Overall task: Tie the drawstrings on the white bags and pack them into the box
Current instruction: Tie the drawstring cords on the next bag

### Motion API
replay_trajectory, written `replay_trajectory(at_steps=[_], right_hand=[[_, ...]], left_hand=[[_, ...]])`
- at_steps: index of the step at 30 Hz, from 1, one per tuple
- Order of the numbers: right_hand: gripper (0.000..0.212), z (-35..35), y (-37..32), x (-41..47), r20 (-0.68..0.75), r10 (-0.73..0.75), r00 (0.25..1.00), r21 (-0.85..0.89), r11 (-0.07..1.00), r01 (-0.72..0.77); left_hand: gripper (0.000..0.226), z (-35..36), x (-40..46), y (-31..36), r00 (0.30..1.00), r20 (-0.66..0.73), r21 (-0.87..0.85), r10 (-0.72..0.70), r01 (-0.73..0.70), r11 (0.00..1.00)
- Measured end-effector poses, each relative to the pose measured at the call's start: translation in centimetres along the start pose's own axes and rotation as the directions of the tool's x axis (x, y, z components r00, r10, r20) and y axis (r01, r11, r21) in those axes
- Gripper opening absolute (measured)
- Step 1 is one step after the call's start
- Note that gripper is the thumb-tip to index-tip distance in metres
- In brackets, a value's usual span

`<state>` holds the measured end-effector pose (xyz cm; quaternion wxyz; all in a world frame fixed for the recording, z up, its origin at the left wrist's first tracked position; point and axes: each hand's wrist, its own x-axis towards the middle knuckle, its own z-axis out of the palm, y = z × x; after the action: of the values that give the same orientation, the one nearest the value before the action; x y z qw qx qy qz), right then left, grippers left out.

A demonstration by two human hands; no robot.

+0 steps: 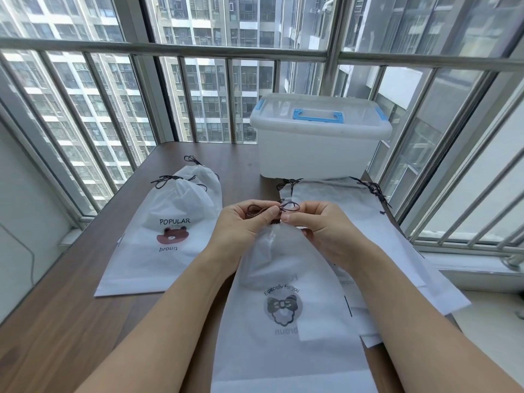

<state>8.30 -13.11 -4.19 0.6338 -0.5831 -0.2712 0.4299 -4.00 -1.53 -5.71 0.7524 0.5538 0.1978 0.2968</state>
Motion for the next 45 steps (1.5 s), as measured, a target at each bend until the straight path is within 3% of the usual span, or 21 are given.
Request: replay_trajectory(at_steps=[3, 10, 14, 19, 23, 28, 32, 36, 40, 45], right_hand=[[0.013, 0.4, 0.2, -0.2, 0.017, 0.006, 1.0, 0.101, 0.995, -0.008], [0.012, 0.5, -0.2, -0.7, 0.005, 0.032, 0.999, 0.101, 0.994, -0.033], [0.025, 0.6, -0.2, -0.7, -0.036, 0.052, 0.998, 0.125, 0.991, -0.047], [0.022, 0.5, 0.4, 0.0, -0.093, 0.037, 0.995, 0.116, 0.993, -0.026], [0.031, 0.7, 0.7, 0.3, -0.076, 0.052, 0.996, 0.083, 0.996, -0.046], [0.018, 0.7, 0.8, 0.4, -0.048, 0.0, 0.999, 0.045, 0.999, 0.002], [0.015, -0.3, -0.3, -0.2, 0.064, 0.078, 0.995, 0.092, 0.992, -0.084], [0.016, -0.8, -0.7, -0.3, 0.088, 0.137, 0.987, 0.149, 0.978, -0.149], [0.003, -0.8, -0.8, -0.1, 0.07, 0.084, 0.994, 0.092, 0.992, -0.09], [0.013, -1.3, -0.8, 0.2, -0.008, 0.058, 0.998, -0.037, 0.998, -0.059]], left_hand=[[0.01, 0.1, -0.1, 0.0, 1.0, -0.007, -0.027, -0.012, 0.012, 1.0], [0.016, -0.1, -0.2, 0.1, 0.997, 0.061, -0.006, -0.039, 0.04, 0.999], [0.019, -0.5, -0.1, 0.1, 0.995, 0.094, 0.029, -0.038, 0.035, 0.999], [0.015, -0.3, -0.2, 0.1, 0.989, 0.079, 0.174, 0.126, -0.138, 0.975], [0.016, -0.2, -0.2, 0.1, 0.967, 0.134, 0.23, 0.216, -0.243, 0.943], [0.017, -0.4, 0.1, 0.0, 0.97, 0.064, 0.255, 0.233, -0.242, 0.936], [0.019, -0.4, 0.3, 0.1, 0.979, 0.032, 0.241, 0.203, -0.204, 0.949], [0.016, -0.6, 0.3, 0.2, 0.99, 0.031, 0.168, 0.135, -0.138, 0.976], [0.013, -0.6, 0.3, 0.0, 0.992, 0.061, 0.207, 0.107, -0.118, 0.971], [0.008, -0.7, 0.5, -0.3, 0.995, 0.071, 0.248, 0.069, -0.084, 0.965]])
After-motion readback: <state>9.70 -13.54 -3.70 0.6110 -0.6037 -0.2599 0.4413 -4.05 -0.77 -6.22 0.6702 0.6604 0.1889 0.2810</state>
